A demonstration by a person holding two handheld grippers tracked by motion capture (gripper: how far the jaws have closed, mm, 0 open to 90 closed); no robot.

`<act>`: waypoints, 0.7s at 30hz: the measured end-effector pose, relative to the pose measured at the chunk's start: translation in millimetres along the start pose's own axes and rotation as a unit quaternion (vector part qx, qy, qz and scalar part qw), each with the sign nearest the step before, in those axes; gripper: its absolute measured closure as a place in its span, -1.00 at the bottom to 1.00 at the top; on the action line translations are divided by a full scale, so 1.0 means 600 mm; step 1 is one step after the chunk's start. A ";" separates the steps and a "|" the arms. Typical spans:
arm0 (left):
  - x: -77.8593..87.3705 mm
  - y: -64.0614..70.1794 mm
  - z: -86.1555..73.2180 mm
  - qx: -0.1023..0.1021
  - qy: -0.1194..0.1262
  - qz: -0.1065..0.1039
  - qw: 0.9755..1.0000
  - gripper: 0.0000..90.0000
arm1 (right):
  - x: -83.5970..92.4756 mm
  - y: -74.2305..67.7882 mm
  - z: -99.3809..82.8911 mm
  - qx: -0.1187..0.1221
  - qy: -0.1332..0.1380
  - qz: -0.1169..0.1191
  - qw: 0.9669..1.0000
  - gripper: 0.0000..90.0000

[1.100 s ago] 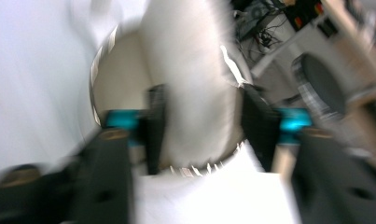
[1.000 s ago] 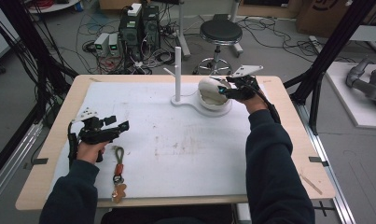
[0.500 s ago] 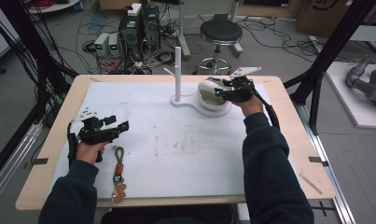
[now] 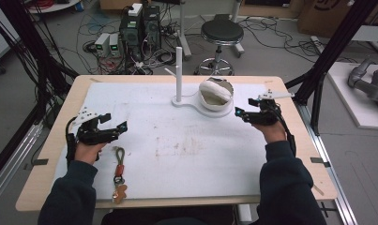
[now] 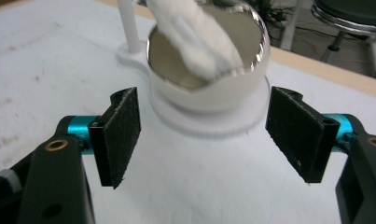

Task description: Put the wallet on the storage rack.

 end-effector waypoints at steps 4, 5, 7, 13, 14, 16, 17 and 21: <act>0.003 -0.001 -0.001 -0.011 0.004 0.007 1.000 -0.62 | 0.025 -0.007 -0.042 0.003 -0.018 -0.021 1.000 -0.47; 0.004 -0.003 -0.001 -0.005 0.005 0.006 1.000 -0.62 | 0.029 -0.007 -0.052 0.006 -0.019 -0.027 0.999 -0.50; 0.005 -0.004 -0.002 0.003 0.008 0.008 1.000 -0.63 | 0.035 -0.010 -0.067 0.005 -0.022 -0.037 0.999 -0.52; 0.007 -0.006 -0.001 0.011 0.013 0.009 1.000 -0.63 | 0.035 -0.012 -0.083 0.000 -0.021 -0.044 0.999 -0.52; 0.008 -0.006 -0.001 0.013 0.013 0.010 1.000 -0.63 | 0.036 -0.013 -0.082 0.001 -0.019 -0.045 0.999 -0.52; 0.009 -0.006 -0.001 0.018 0.011 0.012 1.000 -0.63 | 0.037 -0.014 -0.081 0.004 -0.017 -0.045 0.999 -0.52; 0.010 -0.005 -0.001 0.017 0.011 0.012 1.000 -0.63 | 0.038 -0.015 -0.081 0.002 -0.017 -0.045 0.999 -0.52; 0.011 -0.004 -0.003 0.018 0.009 0.008 1.000 -0.63 | 0.042 -0.017 -0.078 0.010 -0.010 -0.047 0.999 -0.52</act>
Point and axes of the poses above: each handheld gripper's, and its own axes: x roughly backward along the jaws, z roughly out of its top, y roughly to its right, the point moved 3 cm from there along -x, roughly forward along the jaws, and after that the axes turned 10 degrees about y, right-handed, at the moved point
